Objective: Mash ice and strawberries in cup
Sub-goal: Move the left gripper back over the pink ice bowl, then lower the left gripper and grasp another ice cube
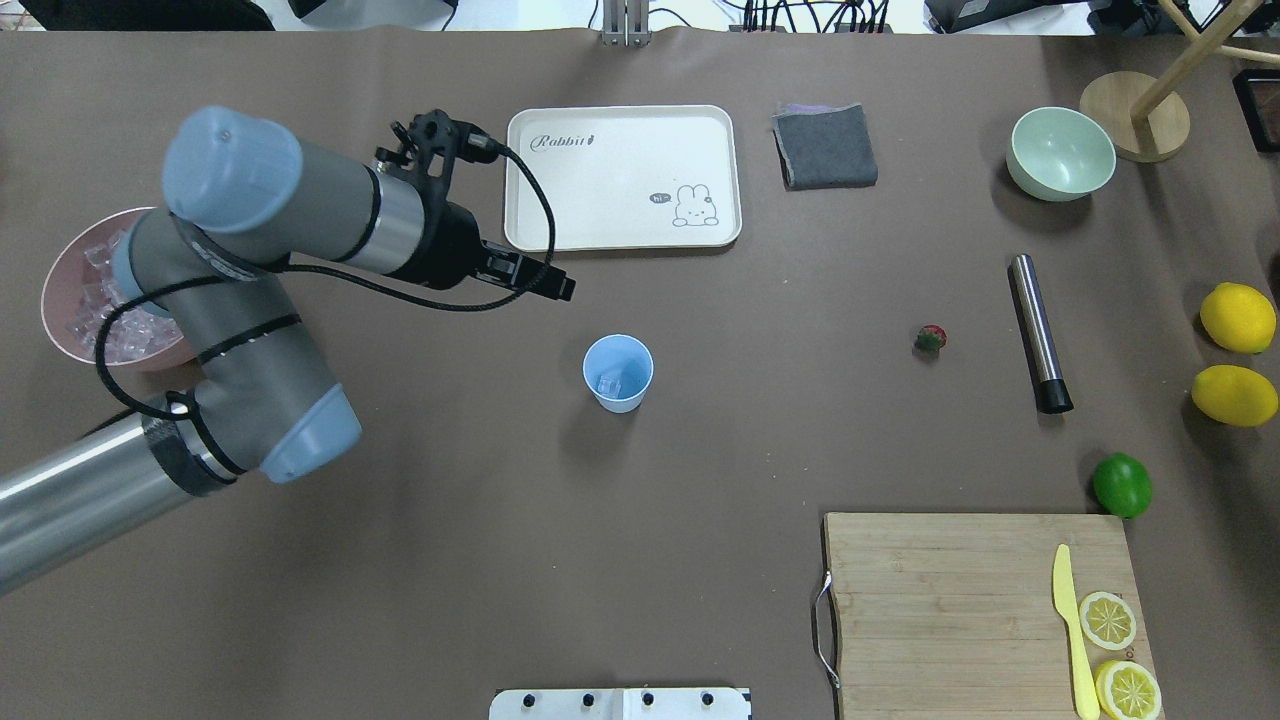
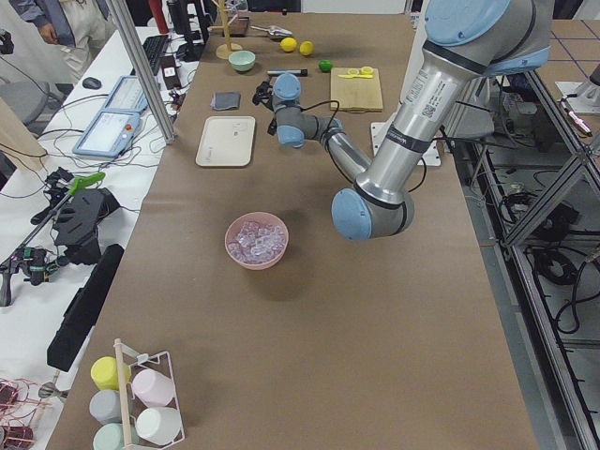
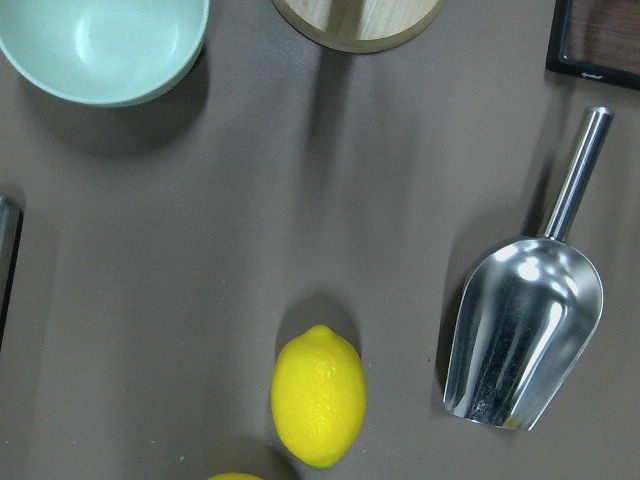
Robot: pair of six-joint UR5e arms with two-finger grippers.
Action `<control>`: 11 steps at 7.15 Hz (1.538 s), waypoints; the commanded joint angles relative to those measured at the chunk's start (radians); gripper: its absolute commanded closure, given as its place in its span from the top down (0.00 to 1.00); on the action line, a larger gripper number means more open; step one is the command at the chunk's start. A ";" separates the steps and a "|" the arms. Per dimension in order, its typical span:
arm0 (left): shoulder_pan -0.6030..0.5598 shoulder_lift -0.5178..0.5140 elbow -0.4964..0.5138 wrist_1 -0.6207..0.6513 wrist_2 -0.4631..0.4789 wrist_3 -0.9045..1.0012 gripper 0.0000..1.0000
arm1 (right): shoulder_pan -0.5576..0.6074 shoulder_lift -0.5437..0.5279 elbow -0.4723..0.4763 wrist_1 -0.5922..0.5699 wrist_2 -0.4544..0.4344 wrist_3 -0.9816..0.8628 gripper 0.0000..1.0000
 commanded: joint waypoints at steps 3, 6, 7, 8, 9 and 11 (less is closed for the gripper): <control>-0.204 0.139 -0.024 0.102 -0.211 0.345 0.97 | 0.000 0.000 -0.001 -0.003 0.005 0.001 1.00; -0.348 0.259 0.017 0.151 -0.257 0.697 0.97 | -0.002 0.000 0.001 -0.005 0.005 0.001 1.00; -0.385 0.270 0.075 0.151 -0.257 0.805 0.97 | -0.005 0.001 -0.001 -0.005 0.005 0.001 1.00; -0.410 0.270 0.112 0.151 -0.257 0.861 0.97 | -0.005 0.000 0.005 -0.003 0.006 0.001 1.00; -0.415 0.271 0.136 0.153 -0.256 0.892 0.97 | -0.005 0.000 0.007 -0.003 0.008 0.004 1.00; -0.415 0.302 0.146 0.162 -0.233 0.912 0.97 | -0.005 0.001 0.002 0.000 0.005 0.004 1.00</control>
